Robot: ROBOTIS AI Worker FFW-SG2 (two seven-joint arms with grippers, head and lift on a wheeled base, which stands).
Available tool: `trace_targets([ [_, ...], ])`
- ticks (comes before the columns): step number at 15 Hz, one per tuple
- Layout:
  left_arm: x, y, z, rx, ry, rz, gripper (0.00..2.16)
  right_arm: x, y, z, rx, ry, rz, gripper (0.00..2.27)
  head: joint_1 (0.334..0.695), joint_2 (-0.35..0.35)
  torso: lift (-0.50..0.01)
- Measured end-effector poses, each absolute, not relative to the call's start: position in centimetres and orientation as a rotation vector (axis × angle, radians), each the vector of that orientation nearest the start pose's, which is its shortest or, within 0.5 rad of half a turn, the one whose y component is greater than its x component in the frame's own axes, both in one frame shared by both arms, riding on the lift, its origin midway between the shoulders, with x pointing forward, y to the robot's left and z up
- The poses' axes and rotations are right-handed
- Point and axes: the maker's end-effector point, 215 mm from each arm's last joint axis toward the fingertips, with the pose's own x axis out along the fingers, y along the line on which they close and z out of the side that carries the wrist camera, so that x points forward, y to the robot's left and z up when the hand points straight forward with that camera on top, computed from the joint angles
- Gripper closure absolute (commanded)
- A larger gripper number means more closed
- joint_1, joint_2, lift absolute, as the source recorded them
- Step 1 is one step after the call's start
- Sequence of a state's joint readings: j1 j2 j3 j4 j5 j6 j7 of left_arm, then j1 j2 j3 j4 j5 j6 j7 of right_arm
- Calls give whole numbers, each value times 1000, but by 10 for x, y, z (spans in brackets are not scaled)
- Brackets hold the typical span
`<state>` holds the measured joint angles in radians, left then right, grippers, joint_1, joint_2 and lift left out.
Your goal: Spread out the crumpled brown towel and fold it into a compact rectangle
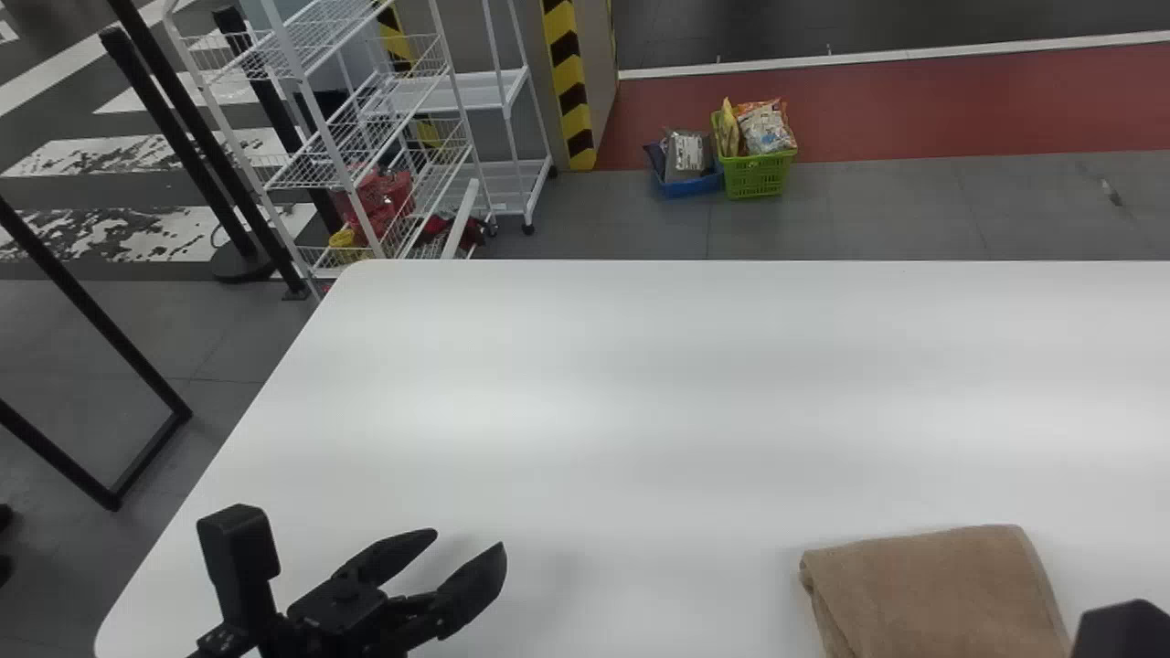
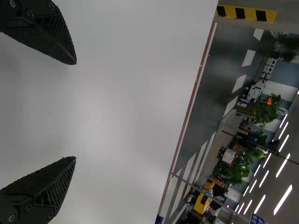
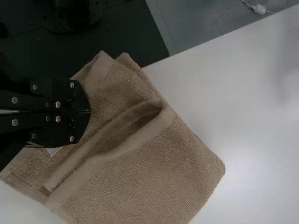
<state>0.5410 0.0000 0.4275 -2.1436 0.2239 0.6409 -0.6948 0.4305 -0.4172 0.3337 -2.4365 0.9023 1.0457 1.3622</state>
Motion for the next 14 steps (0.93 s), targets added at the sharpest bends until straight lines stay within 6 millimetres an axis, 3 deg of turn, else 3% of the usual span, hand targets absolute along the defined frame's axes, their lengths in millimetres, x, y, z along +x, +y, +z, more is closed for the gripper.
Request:
trace_targets([
  [4, 362, 290, -434, -294, 489, -327, 83, 293, -130, -444, -553, 954, 1000, 1598, 695, 276, -127],
  [11, 362, 294, -432, -298, 481, -323, 83, 356, -74, -436, -502, 878, 1030, 1565, 695, 342, -127],
  [12, 362, 296, -431, -298, 479, -323, 83, 361, -69, -431, -495, 864, 1032, 1278, 695, 347, -127],
  [13, 361, 297, -430, -299, 476, -322, 83, 362, -67, -428, -488, 860, 1029, 633, 695, 350, -127],
  [14, 361, 298, -430, -301, 475, -321, 83, 362, -66, -421, -478, 851, 1018, 221, 695, 350, -127],
])
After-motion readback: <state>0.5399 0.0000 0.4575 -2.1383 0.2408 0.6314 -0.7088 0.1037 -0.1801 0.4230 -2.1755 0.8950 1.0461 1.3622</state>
